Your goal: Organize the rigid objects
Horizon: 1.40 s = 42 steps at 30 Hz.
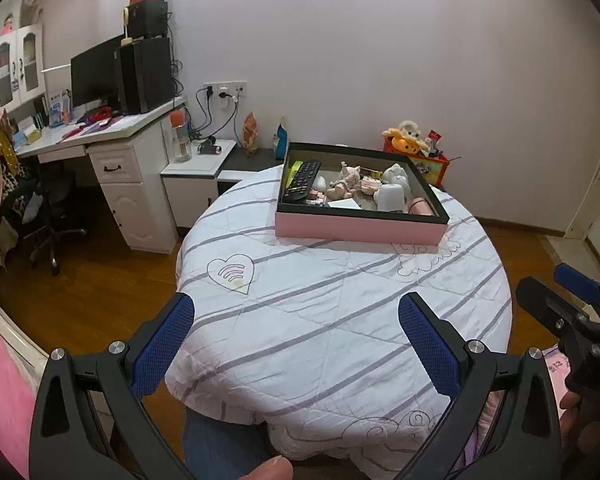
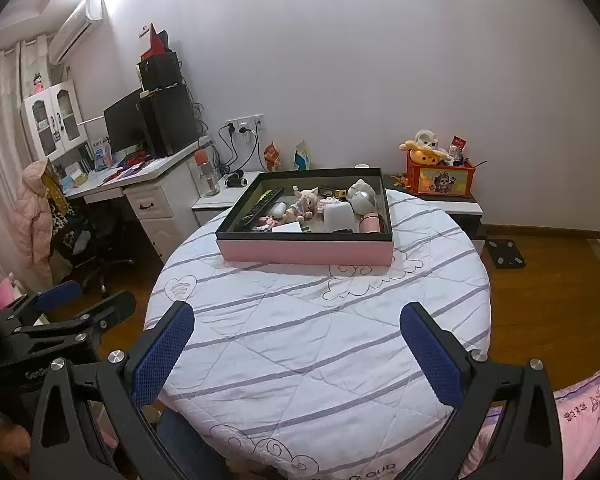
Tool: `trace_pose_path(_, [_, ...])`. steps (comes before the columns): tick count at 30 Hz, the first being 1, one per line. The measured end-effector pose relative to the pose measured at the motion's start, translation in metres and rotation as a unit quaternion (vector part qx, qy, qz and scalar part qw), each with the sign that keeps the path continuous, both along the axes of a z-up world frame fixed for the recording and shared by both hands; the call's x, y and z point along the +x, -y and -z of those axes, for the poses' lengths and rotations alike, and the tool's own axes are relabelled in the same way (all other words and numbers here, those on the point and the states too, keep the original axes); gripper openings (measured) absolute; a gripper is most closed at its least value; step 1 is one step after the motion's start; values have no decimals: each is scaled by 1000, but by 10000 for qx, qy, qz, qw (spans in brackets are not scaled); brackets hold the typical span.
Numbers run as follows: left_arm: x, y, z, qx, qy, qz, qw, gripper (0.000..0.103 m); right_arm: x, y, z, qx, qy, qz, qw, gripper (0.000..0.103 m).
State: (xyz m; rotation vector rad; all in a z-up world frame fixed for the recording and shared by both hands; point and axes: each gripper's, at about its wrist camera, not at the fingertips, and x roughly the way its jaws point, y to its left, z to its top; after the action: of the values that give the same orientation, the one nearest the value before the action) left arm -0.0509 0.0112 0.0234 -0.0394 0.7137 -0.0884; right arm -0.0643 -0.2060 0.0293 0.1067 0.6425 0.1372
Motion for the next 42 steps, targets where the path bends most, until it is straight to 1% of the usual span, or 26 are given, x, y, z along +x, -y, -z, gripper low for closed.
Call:
trace_pose_path(10, [-15, -2, -14, -32, 140, 39, 9999, 103, -14, -2, -16, -53, 186, 69, 9998, 103])
trace_pose_path(20, [-24, -2, -28, 288, 254, -161, 9991, 103, -23, -7, -26, -89, 313, 33, 9995, 103])
trace_pose_path(29, [-25, -7, -33, 162, 213, -110, 9996, 103, -24, -8, -28, -89, 339, 29, 9994, 103])
trace_pose_path(38, [-24, -9, -34, 152, 212, -129, 9996, 103, -24, -10, -30, -104, 331, 20, 9994, 103])
trace_pose_path(42, [-23, -10, -35, 70, 217, -117, 9997, 103, -24, -10, -30, -107, 331, 22, 9994, 103])
